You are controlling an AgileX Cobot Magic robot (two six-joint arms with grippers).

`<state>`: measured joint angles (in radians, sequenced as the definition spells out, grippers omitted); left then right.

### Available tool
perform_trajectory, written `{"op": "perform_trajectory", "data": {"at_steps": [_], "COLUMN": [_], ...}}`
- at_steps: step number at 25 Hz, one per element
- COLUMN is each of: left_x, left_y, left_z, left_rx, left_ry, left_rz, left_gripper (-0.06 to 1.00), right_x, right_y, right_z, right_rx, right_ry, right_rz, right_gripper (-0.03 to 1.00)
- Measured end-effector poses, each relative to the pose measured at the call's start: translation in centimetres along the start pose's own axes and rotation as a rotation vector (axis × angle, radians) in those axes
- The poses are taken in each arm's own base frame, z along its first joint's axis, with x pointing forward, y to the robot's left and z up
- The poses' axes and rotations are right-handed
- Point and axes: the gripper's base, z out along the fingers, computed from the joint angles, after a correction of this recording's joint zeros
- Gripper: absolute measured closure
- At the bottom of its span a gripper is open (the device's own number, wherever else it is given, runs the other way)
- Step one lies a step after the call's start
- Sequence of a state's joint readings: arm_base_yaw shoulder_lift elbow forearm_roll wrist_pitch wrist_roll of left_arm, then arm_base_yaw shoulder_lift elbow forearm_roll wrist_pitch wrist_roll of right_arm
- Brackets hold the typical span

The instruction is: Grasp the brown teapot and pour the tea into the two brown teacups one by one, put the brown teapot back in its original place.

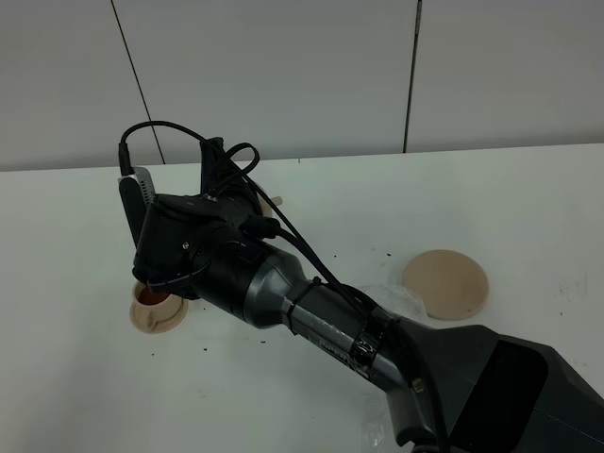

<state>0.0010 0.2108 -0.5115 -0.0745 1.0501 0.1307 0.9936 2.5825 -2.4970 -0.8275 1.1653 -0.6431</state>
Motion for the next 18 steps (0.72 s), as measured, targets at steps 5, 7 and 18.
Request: {"op": "perform_trajectory", "data": {"at_steps": [5,7,18], "left_x": [0.00,0.00,0.00], "left_y": [0.00,0.00,0.00], "left_z": [0.00,0.00,0.00], "left_rx": [0.000,0.000,0.000], "left_ry": [0.000,0.000,0.000], "left_rz": [0.000,0.000,0.000], "left_gripper": [0.68,0.68,0.68], "right_x": [0.00,0.00,-0.01], "right_y": [0.01,0.01,0.28], "right_z": [0.00,0.00,0.25], "right_rx": [-0.001,-0.001,-0.047], "right_ry": [0.000,0.000,-0.029], "right_rz": [0.006,0.008,0.038], "right_gripper": [0.87,0.87,0.87]}}
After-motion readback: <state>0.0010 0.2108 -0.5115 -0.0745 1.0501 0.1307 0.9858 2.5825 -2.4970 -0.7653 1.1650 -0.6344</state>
